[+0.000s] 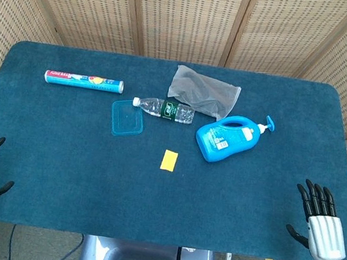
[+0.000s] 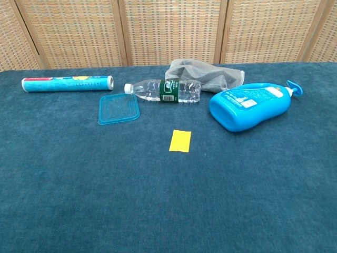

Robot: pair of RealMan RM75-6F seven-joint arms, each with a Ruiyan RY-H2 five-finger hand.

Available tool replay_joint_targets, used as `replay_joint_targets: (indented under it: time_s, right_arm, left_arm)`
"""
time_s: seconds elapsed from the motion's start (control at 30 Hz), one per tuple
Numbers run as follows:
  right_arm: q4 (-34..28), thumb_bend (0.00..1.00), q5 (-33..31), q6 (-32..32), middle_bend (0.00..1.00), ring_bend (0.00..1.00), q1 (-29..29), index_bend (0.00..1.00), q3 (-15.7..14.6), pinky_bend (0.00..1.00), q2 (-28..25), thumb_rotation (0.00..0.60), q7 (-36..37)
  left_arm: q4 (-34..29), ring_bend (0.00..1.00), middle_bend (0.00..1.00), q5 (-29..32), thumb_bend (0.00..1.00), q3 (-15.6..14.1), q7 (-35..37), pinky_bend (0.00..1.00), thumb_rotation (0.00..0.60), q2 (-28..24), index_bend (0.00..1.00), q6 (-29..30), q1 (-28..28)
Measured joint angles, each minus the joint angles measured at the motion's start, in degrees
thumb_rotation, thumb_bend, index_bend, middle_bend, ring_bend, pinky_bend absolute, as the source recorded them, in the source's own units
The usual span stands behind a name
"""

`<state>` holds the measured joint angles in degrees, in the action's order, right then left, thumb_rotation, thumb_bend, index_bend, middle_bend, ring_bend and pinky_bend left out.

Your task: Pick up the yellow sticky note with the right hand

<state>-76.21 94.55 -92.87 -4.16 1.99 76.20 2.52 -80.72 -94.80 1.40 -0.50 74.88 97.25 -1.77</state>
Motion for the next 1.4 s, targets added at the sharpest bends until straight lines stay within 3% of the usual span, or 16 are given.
replay_joint_targets:
  time_s: [0.23, 0.37, 0.83, 1.17, 1.4]
  right_arm:
    - [0.36, 0.12, -0.27, 1.43, 0.0, 0.0, -1.16, 0.04, 0.45, 0.0, 0.04, 0.6, 0.86]
    - [-0.2, 0.12, 2.15, 4.21, 0.0, 0.0, -4.75, 0.05, 0.59, 0.0, -1.24, 0.6, 2.1]
    - [-11.78, 0.12, 4.5, 17.76, 0.0, 0.0, -16.47, 0.05, 2.22, 0.0, -4.62, 0.6, -0.62]
    - [-20.42, 0.12, 3.76, 27.03, 0.0, 0.0, -23.65, 0.05, 3.28, 0.0, -0.23, 0.6, -3.87]
    - [-22.32, 0.21, -2.64, 31.6, 0.0, 0.0, -26.82, 0.07, 5.86, 0.0, 5.8, 0.6, -10.49]
  left_arm:
    - [-0.13, 0.0, 0.0, 0.72, 0.06, 0.41, 0.42, 0.07, 0.6, -0.2, 0.0, -0.25, -0.07]
    - [-0.17, 0.0, 0.0, 1.48, 0.06, 0.71, 0.37, 0.08, 0.6, -0.28, 0.0, -0.74, -0.17]
    - [-0.54, 0.0, 0.0, 3.53, 0.06, 1.72, 1.2, 0.08, 0.6, -0.91, 0.0, -1.59, -0.29]
    - [-0.68, 0.0, 0.0, 4.48, 0.06, 1.92, 2.98, 0.08, 0.6, -1.55, 0.0, -2.53, -0.4]
    - [-0.86, 0.0, 0.0, 4.77, 0.07, 1.8, 4.58, 0.08, 0.6, -2.14, 0.0, -3.26, -0.51]
